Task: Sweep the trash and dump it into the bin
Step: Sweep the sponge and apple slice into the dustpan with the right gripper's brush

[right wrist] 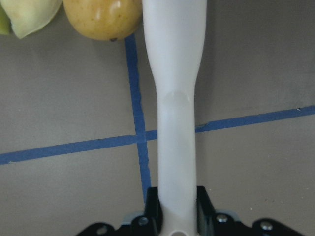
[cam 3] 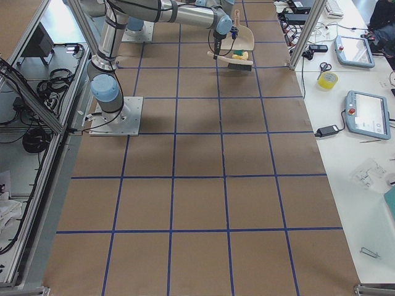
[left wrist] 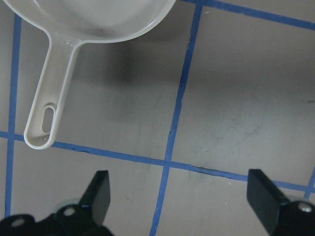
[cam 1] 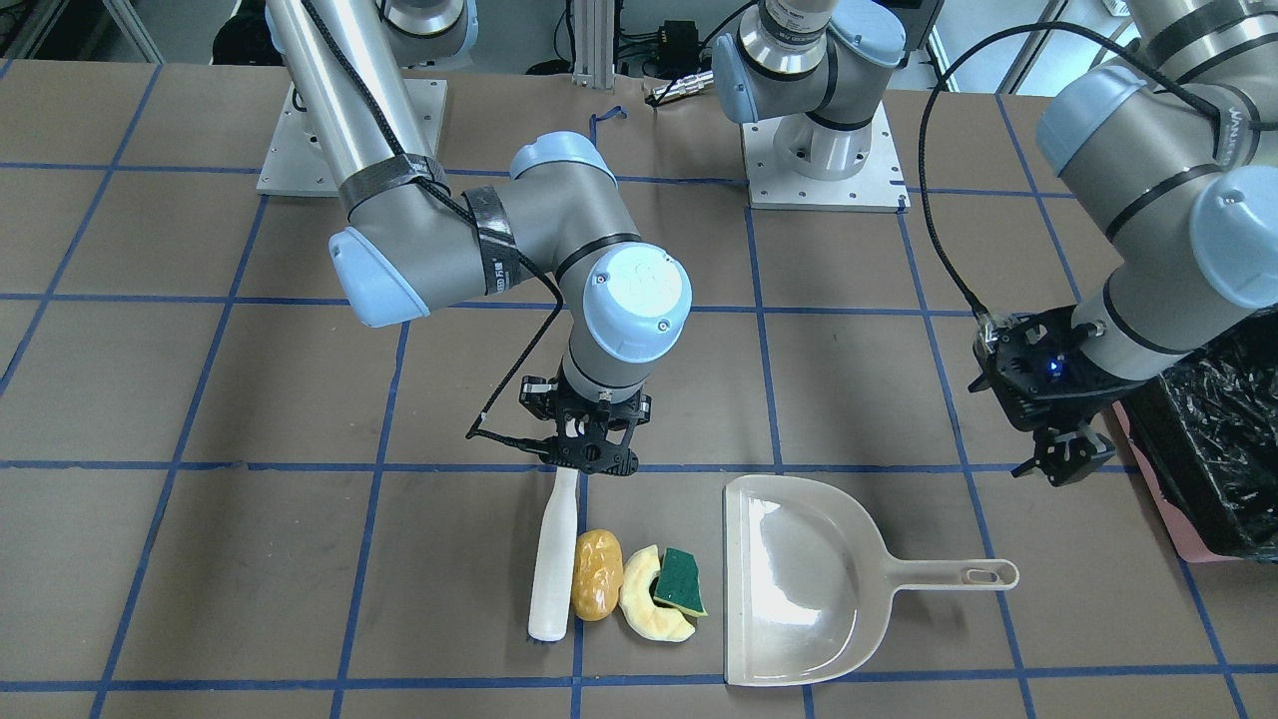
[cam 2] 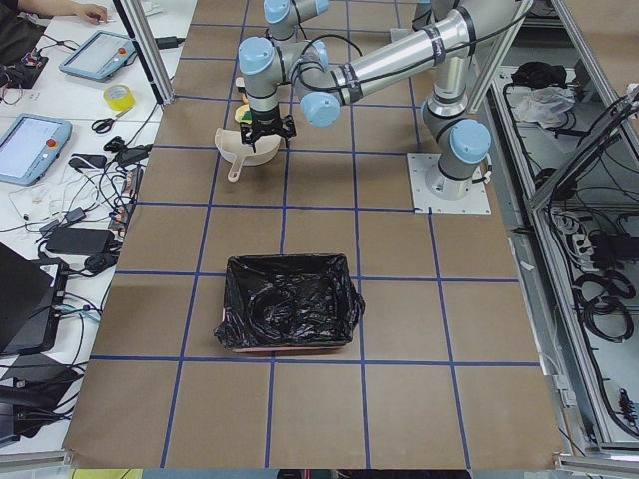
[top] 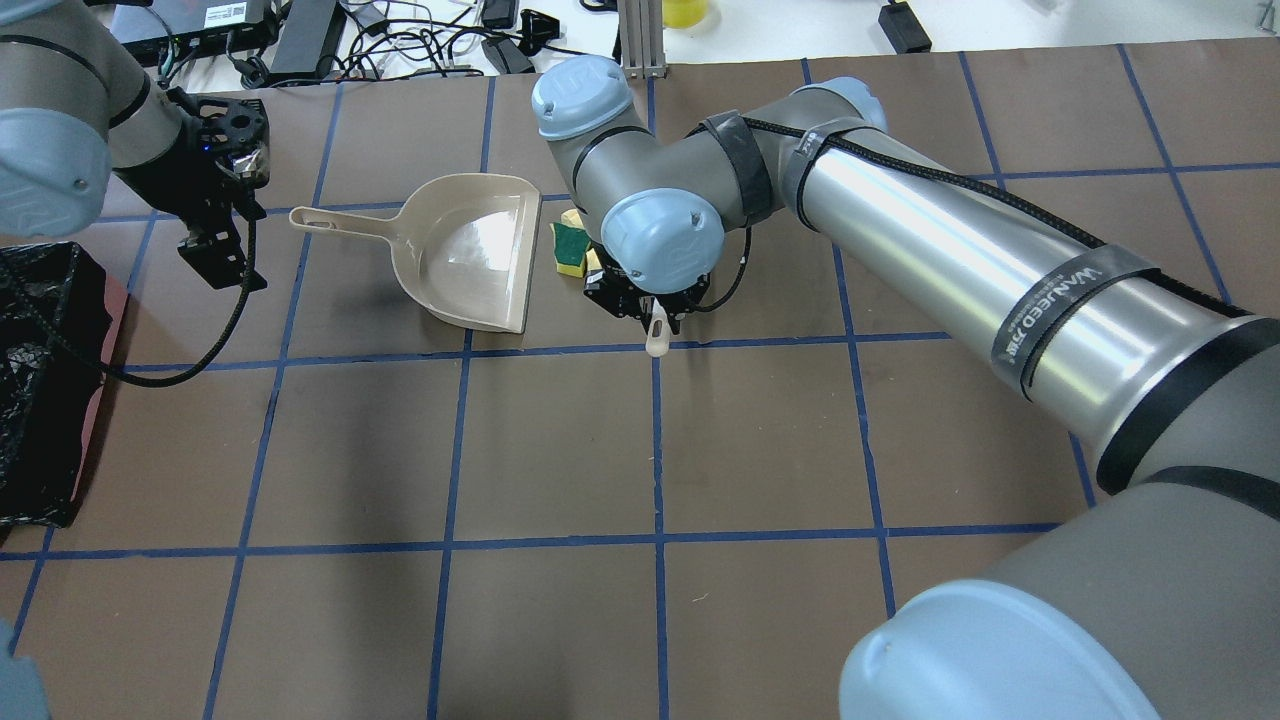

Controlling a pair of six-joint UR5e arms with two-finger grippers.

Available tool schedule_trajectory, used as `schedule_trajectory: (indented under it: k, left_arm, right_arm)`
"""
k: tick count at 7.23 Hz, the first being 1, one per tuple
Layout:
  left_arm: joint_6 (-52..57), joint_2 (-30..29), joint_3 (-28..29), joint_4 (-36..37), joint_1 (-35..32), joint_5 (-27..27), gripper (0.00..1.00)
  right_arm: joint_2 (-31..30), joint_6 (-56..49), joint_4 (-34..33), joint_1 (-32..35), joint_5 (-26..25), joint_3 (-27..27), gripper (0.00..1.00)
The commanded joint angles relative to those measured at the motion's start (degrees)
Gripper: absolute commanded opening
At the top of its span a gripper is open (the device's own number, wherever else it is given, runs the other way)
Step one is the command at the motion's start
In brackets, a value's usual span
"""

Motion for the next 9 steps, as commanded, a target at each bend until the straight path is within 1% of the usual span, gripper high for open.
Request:
schedule_trajectory:
  k: [1, 2, 3, 5, 6, 7, 9]
  left_arm:
    - [-1.23, -3.72, 3.09, 0.05, -1.01, -0.13, 1.00]
    - [-3.32, -5.83, 5.19, 0.05, -1.97, -0.04, 1.00]
    - [-3.61, -8.20, 7.65, 0.05, -2.25, -0.04, 1.00]
    - [-2.21, -13.03, 13.80, -0.04, -2.25, 0.57, 0.99]
    - [0.93, -15.66, 14.26, 1.01, -2.34, 0.57, 0.99]
    - [3.75, -17.26, 14.70, 1.02, -2.34, 0.57, 0.99]
    - [3.34, -17.71, 14.71, 1.02, -3.56, 0.57, 0.99]
  right_arm:
    - [1.22, 1.24, -0.32, 0.35, 1.47, -1.50, 0.00]
    - [2.00, 1.32, -2.59, 1.31, 1.65, -1.77, 0.00]
    - [2.79, 1.15, -3.39, 1.66, 1.74, -2.38, 0.00]
    - [3.94, 1.06, -3.49, 4.12, 6.11, -3.79, 0.00]
    - [4.21, 1.15, -3.49, 5.00, 8.83, -5.10, 0.00]
    - [4.82, 1.41, -3.92, 6.57, 9.56, -6.77, 0.00]
    - [5.96, 1.41, -6.02, 7.12, 9.74, -8.19, 0.00]
